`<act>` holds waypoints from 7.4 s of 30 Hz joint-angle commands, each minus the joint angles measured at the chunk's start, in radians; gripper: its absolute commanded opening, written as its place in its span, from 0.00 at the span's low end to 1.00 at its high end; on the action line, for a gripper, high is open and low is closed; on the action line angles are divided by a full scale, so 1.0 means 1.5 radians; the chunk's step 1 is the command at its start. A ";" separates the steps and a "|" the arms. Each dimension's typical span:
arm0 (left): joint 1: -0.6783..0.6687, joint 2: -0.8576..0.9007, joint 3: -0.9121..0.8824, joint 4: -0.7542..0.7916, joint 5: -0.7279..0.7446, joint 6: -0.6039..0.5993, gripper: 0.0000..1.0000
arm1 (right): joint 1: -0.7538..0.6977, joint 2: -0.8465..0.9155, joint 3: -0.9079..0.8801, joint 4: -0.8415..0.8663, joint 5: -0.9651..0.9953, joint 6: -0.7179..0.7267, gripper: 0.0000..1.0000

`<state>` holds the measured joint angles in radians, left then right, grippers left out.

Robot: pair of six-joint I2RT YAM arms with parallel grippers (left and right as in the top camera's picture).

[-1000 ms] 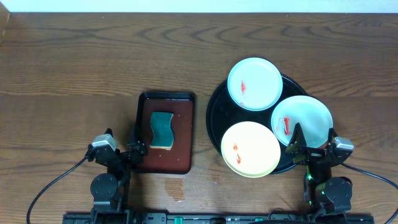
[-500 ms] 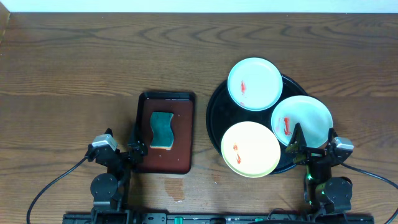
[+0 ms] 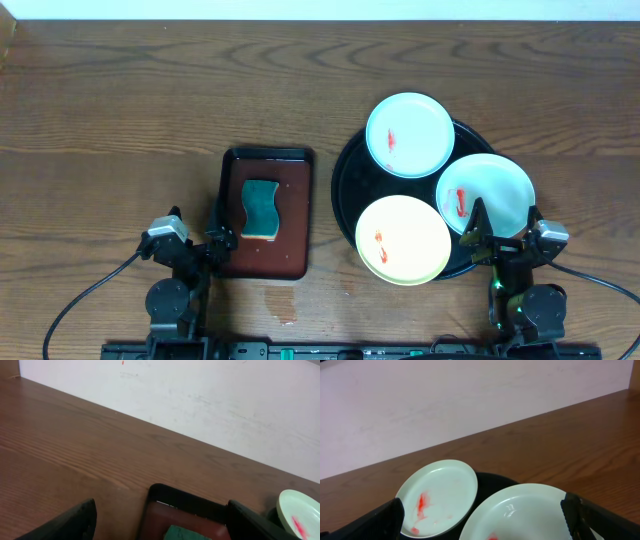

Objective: Clean dirty plates on tray and stack at the side

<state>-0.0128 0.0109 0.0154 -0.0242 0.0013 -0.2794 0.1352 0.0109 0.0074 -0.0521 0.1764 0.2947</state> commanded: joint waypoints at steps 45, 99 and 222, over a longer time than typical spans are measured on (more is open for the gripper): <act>0.004 0.042 -0.007 -0.027 0.045 0.003 0.82 | 0.006 0.000 -0.001 -0.004 -0.055 0.005 0.99; -0.107 0.726 0.796 -0.677 0.260 0.034 0.77 | 0.072 0.956 0.782 -0.780 -0.293 -0.051 0.65; -0.161 1.059 0.506 -0.389 0.124 -0.054 0.08 | 0.068 1.085 0.477 -0.280 -0.186 0.063 0.01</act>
<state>-0.2504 1.5875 0.8043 -0.6189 0.1974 -0.3645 0.2321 1.5829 0.7471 -0.4706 -0.1272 0.3752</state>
